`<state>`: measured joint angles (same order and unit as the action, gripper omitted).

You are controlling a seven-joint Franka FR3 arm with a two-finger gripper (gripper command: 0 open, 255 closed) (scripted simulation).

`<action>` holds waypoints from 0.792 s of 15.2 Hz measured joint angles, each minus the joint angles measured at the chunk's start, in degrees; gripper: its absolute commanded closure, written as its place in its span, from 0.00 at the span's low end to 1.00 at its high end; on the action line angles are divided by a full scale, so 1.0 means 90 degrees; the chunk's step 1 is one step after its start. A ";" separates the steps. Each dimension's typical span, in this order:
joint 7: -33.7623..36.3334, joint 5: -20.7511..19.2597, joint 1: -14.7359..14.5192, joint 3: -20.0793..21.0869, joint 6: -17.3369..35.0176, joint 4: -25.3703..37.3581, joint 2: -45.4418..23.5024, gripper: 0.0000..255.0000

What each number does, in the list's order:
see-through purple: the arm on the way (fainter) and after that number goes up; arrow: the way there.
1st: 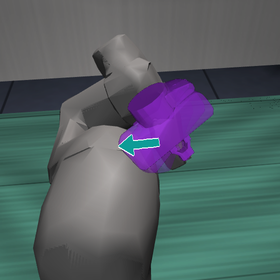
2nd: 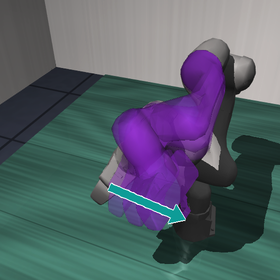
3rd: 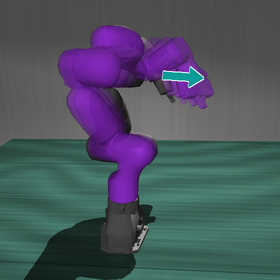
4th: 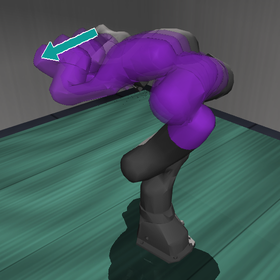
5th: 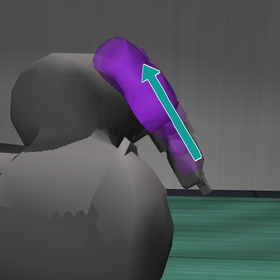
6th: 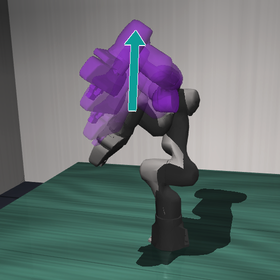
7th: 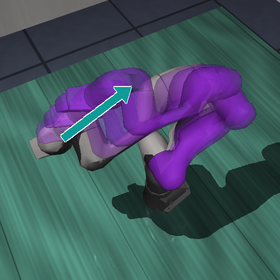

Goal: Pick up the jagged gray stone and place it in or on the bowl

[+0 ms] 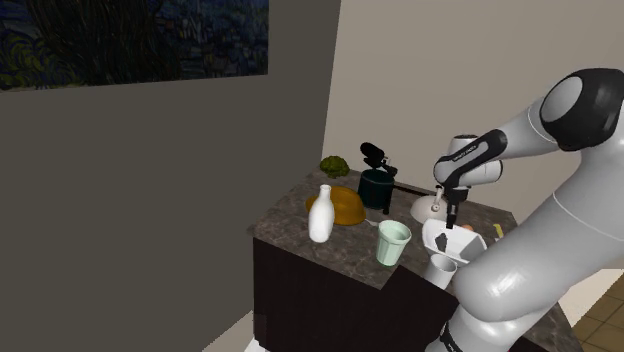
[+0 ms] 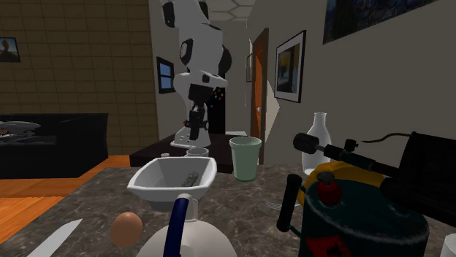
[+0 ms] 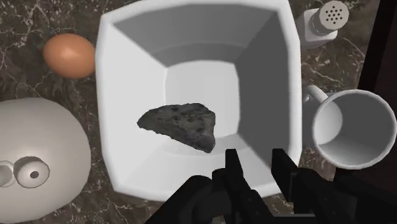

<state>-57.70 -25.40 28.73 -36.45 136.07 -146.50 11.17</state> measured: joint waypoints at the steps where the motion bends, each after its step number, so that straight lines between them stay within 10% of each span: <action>1: -0.0192 -0.0006 0.0075 -0.0125 0.0034 0.0044 -0.0032 1.00; 4: -0.0809 0.0144 0.0213 -0.0484 0.0160 0.0296 -0.0294 1.00; 5: -0.0818 0.0145 0.0216 -0.0487 0.0160 0.0297 -0.0294 0.00; 9: -0.2620 0.0064 0.0007 -0.1218 0.1970 -0.0682 -0.0110 0.00; 10: -0.3817 0.0447 -0.0629 -0.2040 0.2844 -0.1038 -0.0116 0.00; 12: -0.7313 0.1583 -0.3119 -0.4960 0.4263 -0.1461 0.0438 0.00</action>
<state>-123.52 -11.15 0.66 -81.09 174.43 -159.65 15.11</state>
